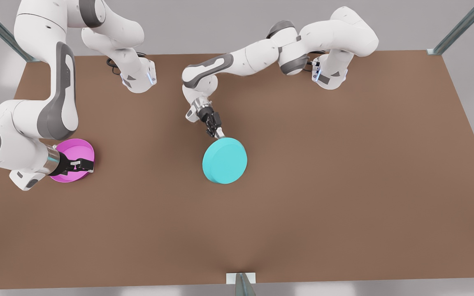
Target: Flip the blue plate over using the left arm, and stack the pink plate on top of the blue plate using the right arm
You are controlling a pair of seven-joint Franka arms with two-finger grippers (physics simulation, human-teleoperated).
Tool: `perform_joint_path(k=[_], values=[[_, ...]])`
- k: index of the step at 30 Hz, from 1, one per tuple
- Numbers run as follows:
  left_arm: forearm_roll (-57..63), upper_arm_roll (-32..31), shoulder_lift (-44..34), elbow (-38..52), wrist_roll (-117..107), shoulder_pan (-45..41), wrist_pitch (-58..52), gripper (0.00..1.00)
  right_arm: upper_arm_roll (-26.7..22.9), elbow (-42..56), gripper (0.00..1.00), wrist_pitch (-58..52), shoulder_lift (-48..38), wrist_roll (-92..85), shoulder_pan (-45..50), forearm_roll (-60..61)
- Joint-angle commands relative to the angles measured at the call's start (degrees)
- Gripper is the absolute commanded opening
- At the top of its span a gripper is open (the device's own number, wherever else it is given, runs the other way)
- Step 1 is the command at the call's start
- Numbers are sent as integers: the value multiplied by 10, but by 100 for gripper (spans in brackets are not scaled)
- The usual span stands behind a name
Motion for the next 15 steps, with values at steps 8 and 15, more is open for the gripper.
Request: perform_joint_path(k=[8,15], values=[[-56,-42,-3,73,-155,-1,167,100,0,1,100,-1,0,0,0,0],[-237,-114,-119,79,-245,46,221,100,0,5,100,-5,-2,7,4,0]])
